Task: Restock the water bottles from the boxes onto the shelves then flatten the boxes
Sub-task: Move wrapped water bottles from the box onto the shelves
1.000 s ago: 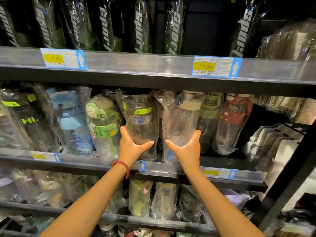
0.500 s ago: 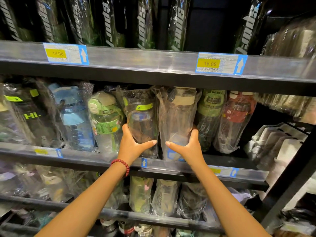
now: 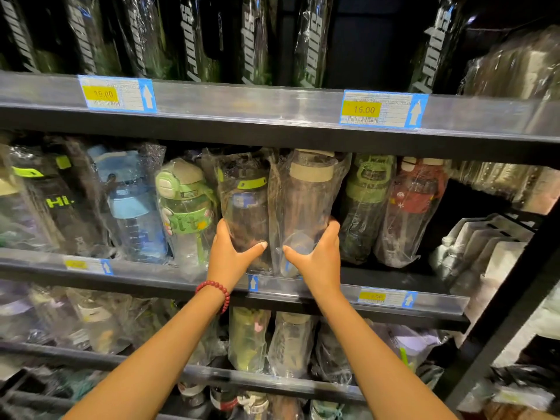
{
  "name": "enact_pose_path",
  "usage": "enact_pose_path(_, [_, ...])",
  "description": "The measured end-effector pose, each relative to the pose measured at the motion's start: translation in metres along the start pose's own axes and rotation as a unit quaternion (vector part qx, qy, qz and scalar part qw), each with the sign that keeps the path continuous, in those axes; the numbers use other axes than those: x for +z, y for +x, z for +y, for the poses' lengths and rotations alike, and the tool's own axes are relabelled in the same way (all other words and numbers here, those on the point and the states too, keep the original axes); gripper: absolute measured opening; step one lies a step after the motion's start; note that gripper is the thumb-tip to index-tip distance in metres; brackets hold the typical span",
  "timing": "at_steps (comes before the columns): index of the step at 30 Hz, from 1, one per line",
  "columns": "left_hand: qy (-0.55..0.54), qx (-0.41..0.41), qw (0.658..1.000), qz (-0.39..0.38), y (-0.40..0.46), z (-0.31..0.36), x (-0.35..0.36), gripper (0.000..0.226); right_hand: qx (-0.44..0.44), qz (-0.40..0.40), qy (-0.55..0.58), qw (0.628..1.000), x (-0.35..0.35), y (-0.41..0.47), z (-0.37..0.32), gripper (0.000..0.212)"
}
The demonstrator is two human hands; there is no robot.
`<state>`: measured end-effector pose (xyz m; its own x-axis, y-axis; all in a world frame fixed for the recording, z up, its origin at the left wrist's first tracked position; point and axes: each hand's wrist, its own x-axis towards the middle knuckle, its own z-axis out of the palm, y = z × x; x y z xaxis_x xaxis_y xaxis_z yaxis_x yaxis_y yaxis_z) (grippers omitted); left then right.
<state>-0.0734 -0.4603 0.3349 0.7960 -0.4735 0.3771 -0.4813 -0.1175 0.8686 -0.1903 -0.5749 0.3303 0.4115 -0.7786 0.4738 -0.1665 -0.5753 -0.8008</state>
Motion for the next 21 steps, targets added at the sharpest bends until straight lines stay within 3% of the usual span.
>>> enact_pose_path(7, [0.029, -0.012, 0.999, -0.005, -0.001, 0.006, -0.001, 0.085, -0.003, -0.008, 0.005, 1.0, -0.004, -0.006, 0.004, 0.093])
enact_pose_path(14, [0.102, -0.001, 0.995, -0.013, -0.007, 0.007, -0.011, 0.093, 0.008, -0.037, -0.011, 0.999, -0.022, -0.008, -0.001, 0.097])
enact_pose_path(17, [0.069, 0.016, 0.997, -0.007, -0.026, 0.013, -0.021, 0.087, 0.035, -0.007, 0.03, 0.999, -0.036, -0.021, -0.003, 0.082])
enact_pose_path(21, [-0.094, -0.037, 0.995, 0.003, -0.067, 0.014, -0.049, 0.074, 0.03, -0.008, 0.097, 0.995, -0.044, -0.061, -0.003, 0.05])
